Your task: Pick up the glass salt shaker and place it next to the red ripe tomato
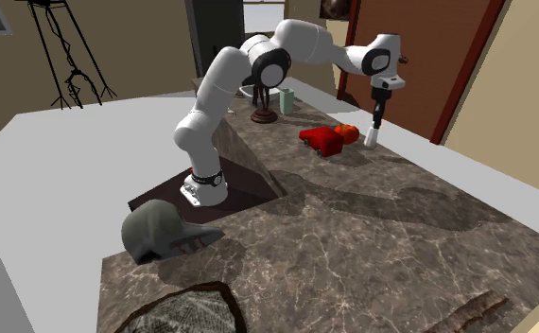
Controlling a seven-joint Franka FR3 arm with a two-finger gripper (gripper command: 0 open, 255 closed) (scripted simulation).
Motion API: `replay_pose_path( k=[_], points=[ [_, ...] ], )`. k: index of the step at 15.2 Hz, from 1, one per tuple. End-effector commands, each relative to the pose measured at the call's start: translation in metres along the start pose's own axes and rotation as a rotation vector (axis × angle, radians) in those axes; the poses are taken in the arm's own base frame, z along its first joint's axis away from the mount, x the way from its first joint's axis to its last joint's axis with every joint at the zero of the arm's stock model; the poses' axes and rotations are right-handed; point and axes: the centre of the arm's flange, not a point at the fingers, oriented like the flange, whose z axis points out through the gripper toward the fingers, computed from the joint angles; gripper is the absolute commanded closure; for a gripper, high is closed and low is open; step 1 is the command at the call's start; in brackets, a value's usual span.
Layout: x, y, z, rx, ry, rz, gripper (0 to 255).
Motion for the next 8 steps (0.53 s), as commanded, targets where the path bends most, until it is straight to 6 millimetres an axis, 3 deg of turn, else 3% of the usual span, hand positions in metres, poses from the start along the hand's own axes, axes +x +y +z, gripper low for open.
replay_pose_path(
  k=[1,8],
  points=[
    [-0.002,0.0,0.011,0.0,0.0,0.0,255],
    [-0.006,0.001,0.043,0.0,0.0,0.0,255]
  ],
)
